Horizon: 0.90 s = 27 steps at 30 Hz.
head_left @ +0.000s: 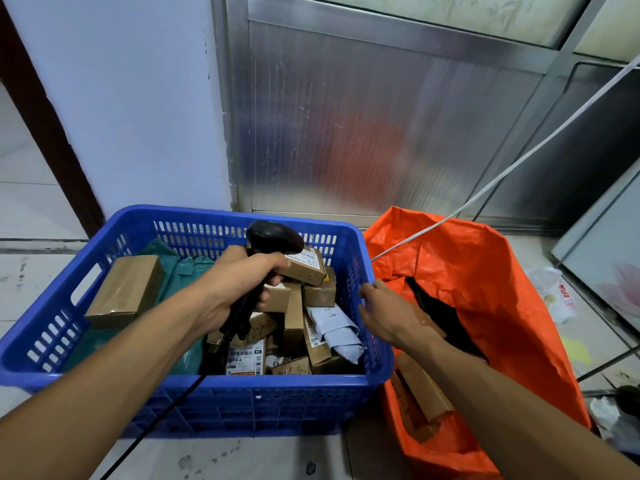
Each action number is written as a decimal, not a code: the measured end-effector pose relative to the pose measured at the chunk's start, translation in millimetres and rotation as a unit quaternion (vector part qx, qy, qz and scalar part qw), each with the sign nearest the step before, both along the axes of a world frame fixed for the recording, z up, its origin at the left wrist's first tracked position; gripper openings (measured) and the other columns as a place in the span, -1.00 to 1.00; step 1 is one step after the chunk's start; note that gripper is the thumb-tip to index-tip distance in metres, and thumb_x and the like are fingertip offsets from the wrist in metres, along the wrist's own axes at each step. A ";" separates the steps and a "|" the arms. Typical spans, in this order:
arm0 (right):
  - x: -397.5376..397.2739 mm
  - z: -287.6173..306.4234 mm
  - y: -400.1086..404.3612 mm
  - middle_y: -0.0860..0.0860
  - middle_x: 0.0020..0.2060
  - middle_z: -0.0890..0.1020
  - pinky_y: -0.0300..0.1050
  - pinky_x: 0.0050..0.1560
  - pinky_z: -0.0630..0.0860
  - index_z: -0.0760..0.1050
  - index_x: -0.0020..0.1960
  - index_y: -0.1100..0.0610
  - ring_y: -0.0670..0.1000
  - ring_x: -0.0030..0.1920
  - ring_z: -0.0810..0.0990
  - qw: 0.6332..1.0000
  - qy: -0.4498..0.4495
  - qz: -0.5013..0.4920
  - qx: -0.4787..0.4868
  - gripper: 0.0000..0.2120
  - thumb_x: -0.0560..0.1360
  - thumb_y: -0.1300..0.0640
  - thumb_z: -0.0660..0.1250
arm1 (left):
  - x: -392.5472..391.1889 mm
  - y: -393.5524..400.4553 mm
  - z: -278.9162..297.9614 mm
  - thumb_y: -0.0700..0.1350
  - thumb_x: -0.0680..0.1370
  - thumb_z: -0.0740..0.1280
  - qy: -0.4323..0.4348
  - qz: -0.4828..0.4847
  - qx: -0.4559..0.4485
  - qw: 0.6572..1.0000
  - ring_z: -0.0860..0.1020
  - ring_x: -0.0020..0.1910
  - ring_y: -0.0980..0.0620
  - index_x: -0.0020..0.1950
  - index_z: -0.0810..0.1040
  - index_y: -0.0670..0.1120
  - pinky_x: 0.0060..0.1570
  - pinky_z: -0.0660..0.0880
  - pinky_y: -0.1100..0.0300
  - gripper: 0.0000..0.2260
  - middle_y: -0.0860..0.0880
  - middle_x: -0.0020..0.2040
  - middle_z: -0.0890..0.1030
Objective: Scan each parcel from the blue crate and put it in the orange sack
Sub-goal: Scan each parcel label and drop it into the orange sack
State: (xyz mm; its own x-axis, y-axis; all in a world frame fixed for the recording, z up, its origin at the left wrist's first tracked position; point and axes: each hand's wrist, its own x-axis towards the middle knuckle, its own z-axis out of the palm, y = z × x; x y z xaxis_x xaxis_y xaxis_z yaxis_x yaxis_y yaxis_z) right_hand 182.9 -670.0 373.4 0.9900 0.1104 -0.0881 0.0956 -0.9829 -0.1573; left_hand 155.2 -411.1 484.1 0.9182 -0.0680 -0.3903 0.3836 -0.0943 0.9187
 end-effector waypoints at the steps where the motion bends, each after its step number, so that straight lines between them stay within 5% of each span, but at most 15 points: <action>1: -1.5 -0.6 7.8 0.08 0.18 0.45 -0.03 -0.08 0.45 0.43 0.31 0.13 0.15 0.05 0.56 1.000 0.010 0.018 0.004 -0.69 0.62 0.02 0.21 | 0.2 0.5 0.1 -0.15 0.56 0.41 0.000 0.002 -0.001 1.000 0.39 -0.54 0.07 -0.10 0.59 -0.16 -0.51 0.38 0.24 -0.91 -0.02 -0.42 0.52; 8: -22.9 -23.3 60.6 0.01 0.24 0.56 0.01 0.25 0.46 0.52 0.31 -0.01 0.04 0.20 0.52 0.957 0.254 0.106 0.089 -0.40 0.46 -0.39 0.30 | 1.4 4.1 0.5 -0.16 0.55 0.41 -0.006 0.002 -0.004 1.000 0.40 -0.54 0.08 -0.10 0.59 -0.16 -0.52 0.40 0.26 -0.92 -0.01 -0.42 0.53; 12: -36.7 -39.1 78.0 -0.09 0.15 0.64 -0.02 0.27 0.48 0.62 0.22 -0.06 -0.07 0.16 0.57 0.924 0.304 0.103 0.211 -0.37 0.40 -0.49 0.26 | 2.1 1.6 0.4 -0.17 0.53 0.41 -0.006 0.013 -0.005 1.000 0.38 -0.54 0.06 -0.14 0.58 -0.15 -0.51 0.37 0.25 -0.91 -0.02 -0.42 0.52; 14: -39.5 -40.1 78.2 -0.16 -0.03 0.66 -0.08 0.13 0.51 0.65 0.13 -0.07 -0.11 0.03 0.58 0.913 0.321 0.124 0.219 -0.39 0.34 -0.50 0.32 | 2.3 0.6 0.4 -0.16 0.53 0.42 -0.006 0.016 -0.006 1.000 0.38 -0.54 0.06 -0.15 0.58 -0.15 -0.50 0.37 0.24 -0.91 -0.02 -0.43 0.52; 16: -39.9 -42.4 77.5 -0.13 -0.35 0.54 -0.16 -0.16 0.43 0.66 -0.17 -0.04 -0.11 -0.26 0.48 0.912 0.321 0.141 0.211 -0.54 0.35 -0.44 0.39 | 2.4 0.6 0.6 -0.17 0.53 0.42 -0.008 0.016 -0.006 1.000 0.38 -0.53 0.05 -0.15 0.58 -0.15 -0.48 0.36 0.24 -0.91 -0.02 -0.43 0.52; 18: -39.7 -43.3 76.0 -0.06 -0.43 0.42 -0.13 -0.25 0.34 0.61 -0.32 0.00 -0.06 -0.37 0.36 0.910 0.314 0.155 0.221 -0.53 0.36 -0.42 0.39 | 2.1 1.3 1.1 -0.17 0.53 0.41 -0.009 0.018 -0.008 1.000 0.37 -0.52 0.05 -0.16 0.57 -0.15 -0.48 0.36 0.24 -0.91 -0.03 -0.42 0.51; 24: -29.7 -34.7 62.4 0.00 -0.38 0.44 -0.13 -0.31 0.34 0.63 -0.05 0.22 -0.08 -0.36 0.37 0.913 0.318 0.165 0.195 -0.28 0.31 -0.48 0.37 | -0.7 4.5 3.1 -0.16 0.54 0.40 -0.001 0.024 -0.015 1.000 0.37 -0.53 0.06 -0.11 0.56 -0.15 -0.49 0.35 0.25 -0.92 -0.02 -0.42 0.51; 27: -22.2 -32.1 48.8 -0.04 -0.26 0.65 -0.11 -0.13 0.48 0.70 0.00 0.06 -0.07 -0.23 0.55 0.916 0.334 0.119 0.186 -0.33 0.25 -0.50 0.41 | -1.6 8.8 5.1 -0.17 0.55 0.39 -0.004 0.026 -0.019 0.999 0.36 -0.51 0.05 -0.11 0.56 -0.16 -0.47 0.35 0.23 -0.92 -0.01 -0.43 0.50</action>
